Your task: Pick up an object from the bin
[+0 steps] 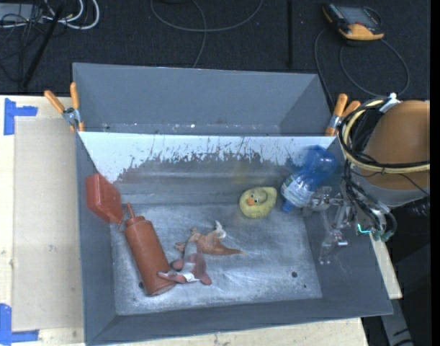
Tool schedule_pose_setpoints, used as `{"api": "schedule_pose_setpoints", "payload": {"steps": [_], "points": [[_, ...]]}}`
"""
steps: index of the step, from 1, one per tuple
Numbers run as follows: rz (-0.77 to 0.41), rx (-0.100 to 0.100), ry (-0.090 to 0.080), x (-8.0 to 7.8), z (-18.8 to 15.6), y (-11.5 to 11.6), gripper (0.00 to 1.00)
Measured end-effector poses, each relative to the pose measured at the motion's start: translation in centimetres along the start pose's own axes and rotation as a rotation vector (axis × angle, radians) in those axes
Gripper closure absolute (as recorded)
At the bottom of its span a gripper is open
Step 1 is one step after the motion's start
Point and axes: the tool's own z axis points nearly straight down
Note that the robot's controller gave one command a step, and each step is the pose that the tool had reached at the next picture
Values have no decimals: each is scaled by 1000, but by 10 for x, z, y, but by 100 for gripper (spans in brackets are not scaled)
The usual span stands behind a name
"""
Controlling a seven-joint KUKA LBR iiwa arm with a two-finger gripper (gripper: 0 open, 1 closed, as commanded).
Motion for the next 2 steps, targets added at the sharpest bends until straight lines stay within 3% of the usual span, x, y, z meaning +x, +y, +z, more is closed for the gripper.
{"api": "schedule_pose_setpoints", "payload": {"steps": [1, 2], "points": [[-68, 1, -6, 6, 40, 5, 0], [-87, 1, -3, 10, 53, 7, 0]]}}
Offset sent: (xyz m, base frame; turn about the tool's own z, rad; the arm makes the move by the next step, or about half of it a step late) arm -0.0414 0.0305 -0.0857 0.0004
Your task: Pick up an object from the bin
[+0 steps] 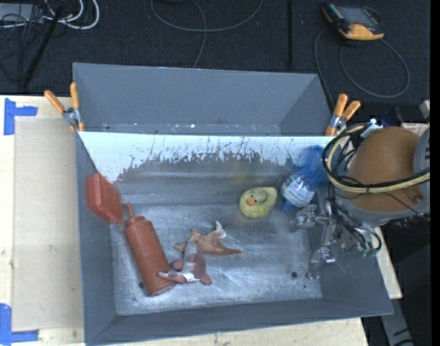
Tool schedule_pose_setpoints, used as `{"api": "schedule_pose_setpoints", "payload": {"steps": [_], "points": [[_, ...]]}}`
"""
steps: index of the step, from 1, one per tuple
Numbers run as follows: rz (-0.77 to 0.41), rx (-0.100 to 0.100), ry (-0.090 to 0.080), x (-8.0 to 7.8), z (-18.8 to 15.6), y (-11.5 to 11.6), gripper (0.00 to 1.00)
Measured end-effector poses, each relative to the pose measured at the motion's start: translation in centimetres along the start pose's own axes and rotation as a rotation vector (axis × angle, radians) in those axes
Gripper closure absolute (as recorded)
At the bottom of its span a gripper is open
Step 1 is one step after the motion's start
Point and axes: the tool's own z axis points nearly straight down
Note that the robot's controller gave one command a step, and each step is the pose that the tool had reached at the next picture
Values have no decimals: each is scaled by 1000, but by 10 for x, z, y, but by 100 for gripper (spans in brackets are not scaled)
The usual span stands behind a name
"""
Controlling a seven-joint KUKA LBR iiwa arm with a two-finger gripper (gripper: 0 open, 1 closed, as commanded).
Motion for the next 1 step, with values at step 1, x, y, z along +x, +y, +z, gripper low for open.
{"api": "schedule_pose_setpoints", "payload": {"steps": [1], "points": [[23, -4, 11, 18, -7, 25, 0]]}}
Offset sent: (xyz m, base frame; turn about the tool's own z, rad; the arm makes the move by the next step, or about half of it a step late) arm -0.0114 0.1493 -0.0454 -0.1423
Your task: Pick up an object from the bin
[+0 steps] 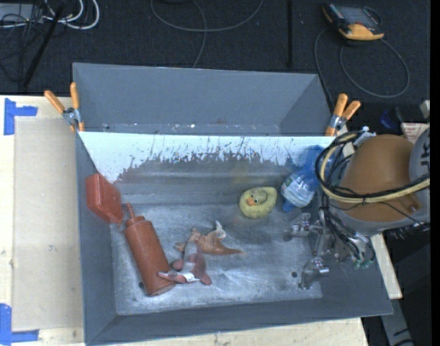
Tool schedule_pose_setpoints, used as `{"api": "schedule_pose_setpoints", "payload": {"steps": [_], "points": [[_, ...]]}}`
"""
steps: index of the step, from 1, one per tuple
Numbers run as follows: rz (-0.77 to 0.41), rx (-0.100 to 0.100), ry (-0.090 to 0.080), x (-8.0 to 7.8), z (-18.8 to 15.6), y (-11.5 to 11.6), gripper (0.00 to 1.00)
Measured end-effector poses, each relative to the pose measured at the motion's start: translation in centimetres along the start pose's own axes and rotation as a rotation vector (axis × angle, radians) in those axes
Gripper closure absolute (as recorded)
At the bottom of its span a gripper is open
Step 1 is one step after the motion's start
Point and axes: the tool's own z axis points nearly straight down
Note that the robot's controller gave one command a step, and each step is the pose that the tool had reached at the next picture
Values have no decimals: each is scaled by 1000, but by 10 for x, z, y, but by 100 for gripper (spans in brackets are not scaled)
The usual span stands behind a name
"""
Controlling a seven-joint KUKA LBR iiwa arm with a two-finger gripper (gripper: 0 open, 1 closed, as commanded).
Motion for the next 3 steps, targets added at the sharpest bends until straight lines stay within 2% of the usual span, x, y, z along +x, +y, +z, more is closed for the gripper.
{"api": "schedule_pose_setpoints", "payload": {"steps": [1, 2, 3], "points": [[-63, 4, -11, -9, 16, 59, 0], [-86, 0, -5, -13, 31, 94, 0], [-92, 5, -16, -1, 46, 103, 0]]}}
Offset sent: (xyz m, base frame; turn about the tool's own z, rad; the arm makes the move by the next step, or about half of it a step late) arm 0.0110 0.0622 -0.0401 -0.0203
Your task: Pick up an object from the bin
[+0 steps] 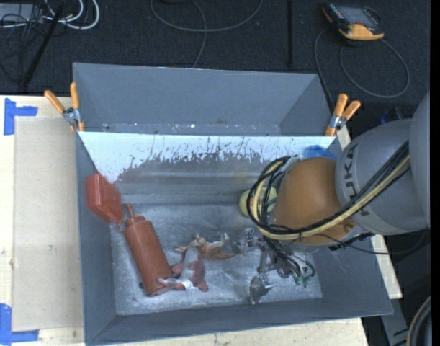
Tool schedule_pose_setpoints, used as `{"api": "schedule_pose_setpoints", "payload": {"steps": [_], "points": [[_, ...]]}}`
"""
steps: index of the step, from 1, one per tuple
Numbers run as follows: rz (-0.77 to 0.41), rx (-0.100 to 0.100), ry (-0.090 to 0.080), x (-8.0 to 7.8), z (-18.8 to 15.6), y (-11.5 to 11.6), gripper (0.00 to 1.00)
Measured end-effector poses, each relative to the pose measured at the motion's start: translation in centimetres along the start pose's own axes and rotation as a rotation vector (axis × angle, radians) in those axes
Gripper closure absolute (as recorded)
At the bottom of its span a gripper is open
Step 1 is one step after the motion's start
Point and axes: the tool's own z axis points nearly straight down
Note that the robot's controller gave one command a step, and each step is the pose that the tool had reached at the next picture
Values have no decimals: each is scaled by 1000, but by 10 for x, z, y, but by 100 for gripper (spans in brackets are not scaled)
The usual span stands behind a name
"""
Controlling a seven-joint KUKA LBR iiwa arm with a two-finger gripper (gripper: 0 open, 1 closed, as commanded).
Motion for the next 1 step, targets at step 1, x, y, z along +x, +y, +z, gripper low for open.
{"api": "schedule_pose_setpoints", "payload": {"steps": [1], "points": [[-5, 3, -4, 2, 7, 32, 0]]}}
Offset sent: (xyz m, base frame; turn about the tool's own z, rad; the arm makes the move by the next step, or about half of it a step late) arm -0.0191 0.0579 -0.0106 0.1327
